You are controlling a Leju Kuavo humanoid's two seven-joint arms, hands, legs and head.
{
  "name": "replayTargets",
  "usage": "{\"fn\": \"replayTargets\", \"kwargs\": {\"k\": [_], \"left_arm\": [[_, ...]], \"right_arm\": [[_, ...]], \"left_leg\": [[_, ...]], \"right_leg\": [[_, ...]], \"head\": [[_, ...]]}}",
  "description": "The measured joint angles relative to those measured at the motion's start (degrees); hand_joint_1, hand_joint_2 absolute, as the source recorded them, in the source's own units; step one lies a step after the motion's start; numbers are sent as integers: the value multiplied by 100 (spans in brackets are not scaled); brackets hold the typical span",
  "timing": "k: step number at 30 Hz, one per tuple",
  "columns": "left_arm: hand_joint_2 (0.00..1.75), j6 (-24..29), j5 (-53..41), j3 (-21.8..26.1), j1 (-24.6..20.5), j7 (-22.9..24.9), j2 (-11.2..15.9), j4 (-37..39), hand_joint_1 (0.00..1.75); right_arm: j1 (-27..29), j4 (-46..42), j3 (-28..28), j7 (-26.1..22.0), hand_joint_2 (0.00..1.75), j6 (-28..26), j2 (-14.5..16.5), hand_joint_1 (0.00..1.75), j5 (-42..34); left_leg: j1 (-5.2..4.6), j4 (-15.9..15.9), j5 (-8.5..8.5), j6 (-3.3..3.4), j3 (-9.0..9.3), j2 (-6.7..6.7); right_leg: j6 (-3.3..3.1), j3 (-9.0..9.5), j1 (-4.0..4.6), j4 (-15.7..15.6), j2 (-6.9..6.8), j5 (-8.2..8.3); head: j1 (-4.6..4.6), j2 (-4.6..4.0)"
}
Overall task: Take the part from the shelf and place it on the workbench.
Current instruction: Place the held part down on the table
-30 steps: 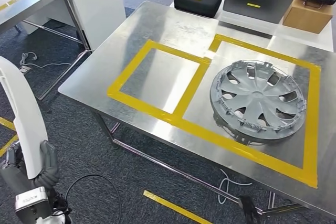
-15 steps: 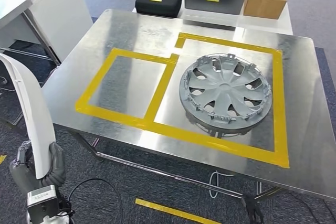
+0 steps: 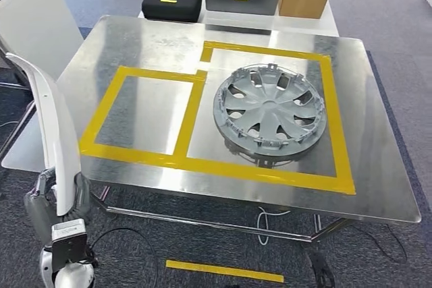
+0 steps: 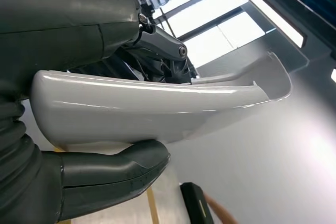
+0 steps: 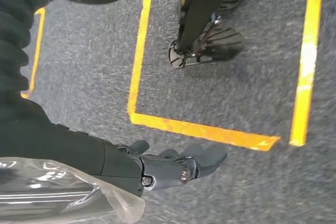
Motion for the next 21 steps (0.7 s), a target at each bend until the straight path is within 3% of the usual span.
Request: {"fn": "replayTargets", "kwargs": {"k": [2, 4, 5, 7, 8, 10, 12, 14, 15, 16, 18, 19, 21], "left_arm": [[175, 0, -65, -22, -43, 144, 64, 28, 175], [175, 0, -141, -42, -100, 311, 144, 49, 175], [175, 0, -183, -47, -133, 393, 191, 63, 175], [175, 0, -256, -49, -214, 556, 296, 112, 175], [175, 0, -296, -49, -261, 629, 357, 143, 175], [175, 1, -347, -39, -337, 728, 493, 213, 175], [175, 2, -363, -19, -368, 774, 631, 290, 175], [175, 2, -397, 5, -395, 859, 756, 364, 175], [175, 1, -420, 13, -425, 921, 813, 400, 175], [175, -2, -441, 20, -466, 993, 871, 437, 175], [175, -11, -455, 36, -574, 1109, 988, 518, 175], [175, -19, -458, 53, -643, 1155, 1058, 568, 175], [175, -39, -479, 109, -769, 1255, 1193, 682, 175]], "right_arm": [[4, -2, 30, 18, 175, 0, -4, 0, -13], [-24, -7, 67, 34, 175, 3, -8, 0, -25], [-36, -10, 80, 44, 175, 7, -8, 0, -33], [-37, -16, 101, 70, 175, 16, -9, 0, -53], [-28, -16, 114, 85, 175, 19, -9, 0, -60], [-24, -17, 149, 105, 175, 20, -9, 0, -67], [-37, -19, 186, 112, 175, 20, -10, 0, -71], [-41, -20, 215, 122, 175, 17, -10, 0, -76], [-38, -20, 224, 131, 175, 17, -10, 0, -78], [-36, -20, 233, 142, 175, 22, -10, 0, -78], [-41, -20, 259, 156, 175, 46, -10, 0, -75], [-48, -20, 282, 163, 175, 61, -10, 0, -74], [-58, -20, 331, 175, 175, 85, -16, 0, -75]], "left_leg": [[-4, 2, -22, -23, 25, 115], [-40, 19, -57, -77, 49, 218], [-59, 25, -67, -104, 59, 267], [-70, 21, -75, -147, 78, 370], [-58, 33, -101, -177, 87, 356], [-30, 289, -298, -241, 0, 156], [-12, 981, -652, -281, -307, -82], [-8, 1596, -817, -290, -618, -135], [-8, 1631, -739, -283, -660, -140], [-9, 1452, -560, -268, -607, -144], [-14, 724, -128, -218, -320, -173], [-19, 388, 0, -196, -188, -194], [-22, 71, 63, -194, -83, -230]], "right_leg": [[-14, 343, 4, -670, -132, 377], [-56, 711, 40, -1354, -345, 612], [-83, 796, 56, -1512, -398, 643], [-149, 799, 69, -1544, -309, 649], [-180, 798, 62, -1550, -252, 661], [-251, 804, 36, -1567, -137, 687], [-301, 804, 24, -1568, -21, 698], [-320, 807, 31, -1563, 90, 697], [-324, 811, 35, -1559, 132, 695], [-324, 817, 38, -1555, 175, 694], [-316, 825, 44, -1547, 232, 689], [-300, 816, 53, -1538, 253, 685], [-280, 775, 72, -1515, 265, 680]], "head": [[1, 0], [-1, 0], [-3, 0], [-8, 0], [-7, 0], [-21, 0], [-38, 0], [-41, 0], [-41, 0], [-40, 0], [-40, 0], [-40, 0], [-35, 0]]}}
